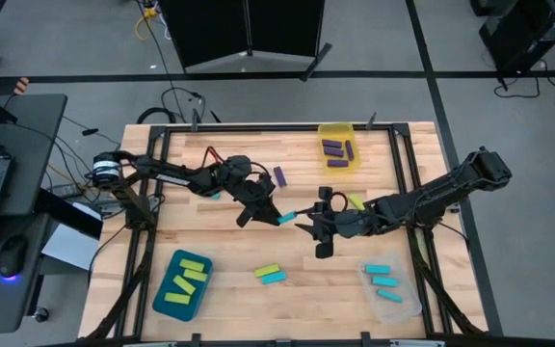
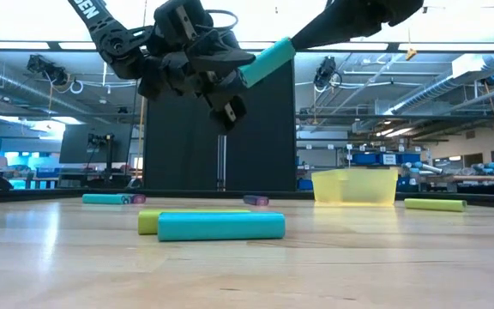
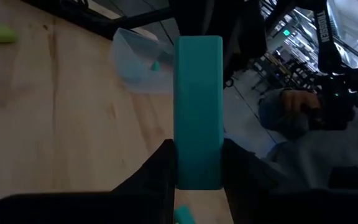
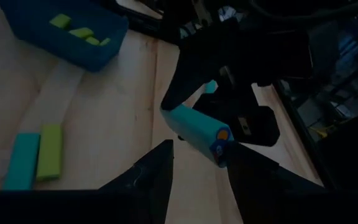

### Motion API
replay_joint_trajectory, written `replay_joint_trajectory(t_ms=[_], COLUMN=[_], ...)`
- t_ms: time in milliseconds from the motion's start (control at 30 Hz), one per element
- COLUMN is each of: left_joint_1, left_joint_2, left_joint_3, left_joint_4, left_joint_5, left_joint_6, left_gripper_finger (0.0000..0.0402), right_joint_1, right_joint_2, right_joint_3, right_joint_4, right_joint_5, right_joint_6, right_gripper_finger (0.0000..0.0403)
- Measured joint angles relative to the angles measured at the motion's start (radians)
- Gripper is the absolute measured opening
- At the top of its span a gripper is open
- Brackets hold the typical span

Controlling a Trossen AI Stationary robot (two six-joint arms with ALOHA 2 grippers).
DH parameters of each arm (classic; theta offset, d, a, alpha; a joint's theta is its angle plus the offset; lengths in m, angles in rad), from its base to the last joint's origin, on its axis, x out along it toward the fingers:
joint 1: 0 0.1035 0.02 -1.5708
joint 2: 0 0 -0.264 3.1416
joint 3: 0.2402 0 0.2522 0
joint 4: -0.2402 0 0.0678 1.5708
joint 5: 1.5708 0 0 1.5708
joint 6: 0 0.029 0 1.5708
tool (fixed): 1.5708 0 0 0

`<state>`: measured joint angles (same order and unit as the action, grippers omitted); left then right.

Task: Sort blocks
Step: Put the light blue block into the transparent bin

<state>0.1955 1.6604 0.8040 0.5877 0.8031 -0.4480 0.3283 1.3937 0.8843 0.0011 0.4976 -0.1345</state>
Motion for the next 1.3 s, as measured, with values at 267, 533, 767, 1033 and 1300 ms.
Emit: replay_joint_trajectory(t_ms=[267, 533, 767, 1033, 1300], left_joint_1=[-0.022, -0.030, -0.042, -0.041, -0.041], left_joint_2=[0.000, 0.001, 0.001, 0.000, -0.003], left_joint_3=[0.001, 0.018, 0.074, 0.087, 0.087], left_joint_4=[0.005, 0.008, 0.009, -0.028, -0.026], left_joint_5=[0.028, 0.054, 0.070, 0.074, 0.073], left_joint_6=[0.000, -0.010, -0.028, -0.027, -0.008], left_gripper_finger=[0.0105, 0.0105, 0.0105, 0.0105, 0.0105], right_joint_1=[0.000, -0.003, -0.028, -0.032, -0.032], right_joint_2=[-0.006, -0.006, -0.006, -0.005, -0.005], right_joint_3=[0.001, 0.001, 0.002, 0.000, -0.002], right_joint_4=[0.029, 0.060, 0.080, 0.079, 0.074], right_joint_5=[-0.030, -0.125, -0.205, -0.205, -0.205], right_joint_6=[-0.006, 0.004, 0.034, 0.027, 0.027], right_gripper_finger=[0.0162, 0.0163, 0.0155, 0.0081, 0.0016])
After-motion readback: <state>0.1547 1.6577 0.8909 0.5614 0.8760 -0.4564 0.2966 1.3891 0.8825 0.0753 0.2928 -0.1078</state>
